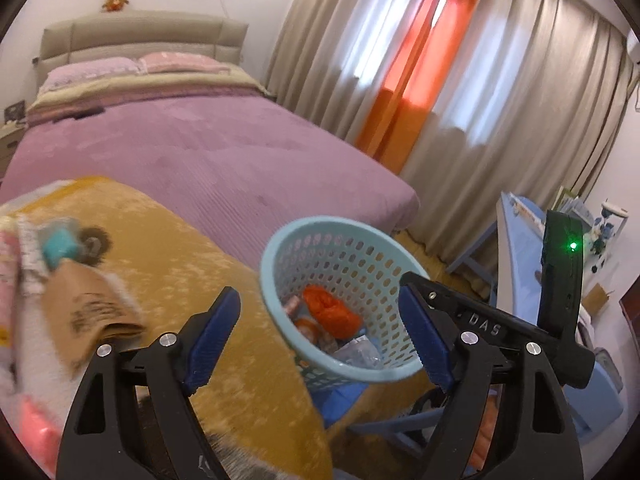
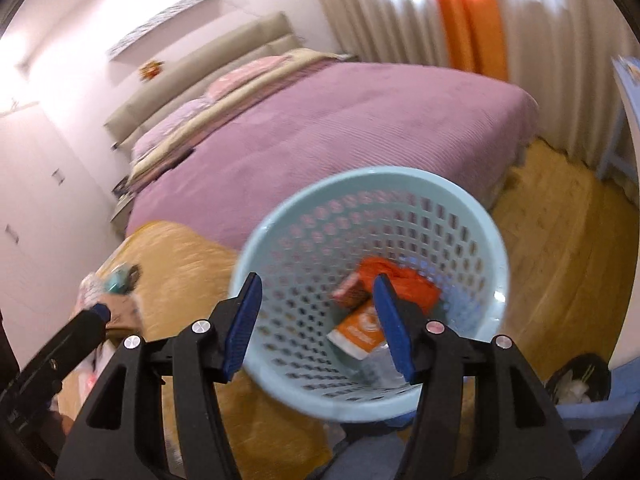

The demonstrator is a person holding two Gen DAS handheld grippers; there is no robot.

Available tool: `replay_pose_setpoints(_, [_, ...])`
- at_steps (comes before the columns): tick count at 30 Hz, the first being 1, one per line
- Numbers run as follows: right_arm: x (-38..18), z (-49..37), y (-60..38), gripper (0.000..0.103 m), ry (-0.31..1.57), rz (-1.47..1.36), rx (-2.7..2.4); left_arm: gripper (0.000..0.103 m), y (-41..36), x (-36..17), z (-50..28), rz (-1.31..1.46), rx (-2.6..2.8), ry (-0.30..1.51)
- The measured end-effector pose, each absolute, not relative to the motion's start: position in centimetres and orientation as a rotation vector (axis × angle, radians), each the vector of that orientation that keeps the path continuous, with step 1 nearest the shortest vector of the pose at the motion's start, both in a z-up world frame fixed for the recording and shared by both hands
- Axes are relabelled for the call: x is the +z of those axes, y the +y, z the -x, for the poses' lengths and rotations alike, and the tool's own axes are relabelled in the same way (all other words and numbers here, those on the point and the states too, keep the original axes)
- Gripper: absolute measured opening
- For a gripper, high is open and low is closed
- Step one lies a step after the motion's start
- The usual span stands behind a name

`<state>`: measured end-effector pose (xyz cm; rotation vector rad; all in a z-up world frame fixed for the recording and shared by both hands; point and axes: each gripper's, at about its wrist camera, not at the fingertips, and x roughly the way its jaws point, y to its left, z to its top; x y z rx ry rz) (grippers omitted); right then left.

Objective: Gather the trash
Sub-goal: 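Grasp the pink bottle with the left tool while the right tool grasps the brown paper bag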

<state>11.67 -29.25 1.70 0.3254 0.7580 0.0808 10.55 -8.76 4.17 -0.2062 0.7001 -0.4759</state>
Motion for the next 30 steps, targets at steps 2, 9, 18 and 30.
replay_pose_setpoints(2, [2.7,-11.2,-27.1,0.054,0.741,-0.286,0.122,0.079,-7.3,5.2,-9.4,0.210,-0.457,0.667])
replay_pose_setpoints(9, [4.7,-9.9,-18.3,0.054,0.693,-0.124,0.296,0.082,-0.3,7.4,-6.6,0.235,-0.329,0.593])
replay_pose_setpoints(18, [2.9,-10.7,-9.9,0.055,0.660,-0.016,0.424,0.082,9.2,5.2,-6.0,0.236,-0.007,0.612])
replay_pose_setpoints(30, [-0.2,-13.6,-5.0,0.055,0.691,0.040,0.439,0.081,15.1,-0.3,-12.9,0.266,0.053,0.793])
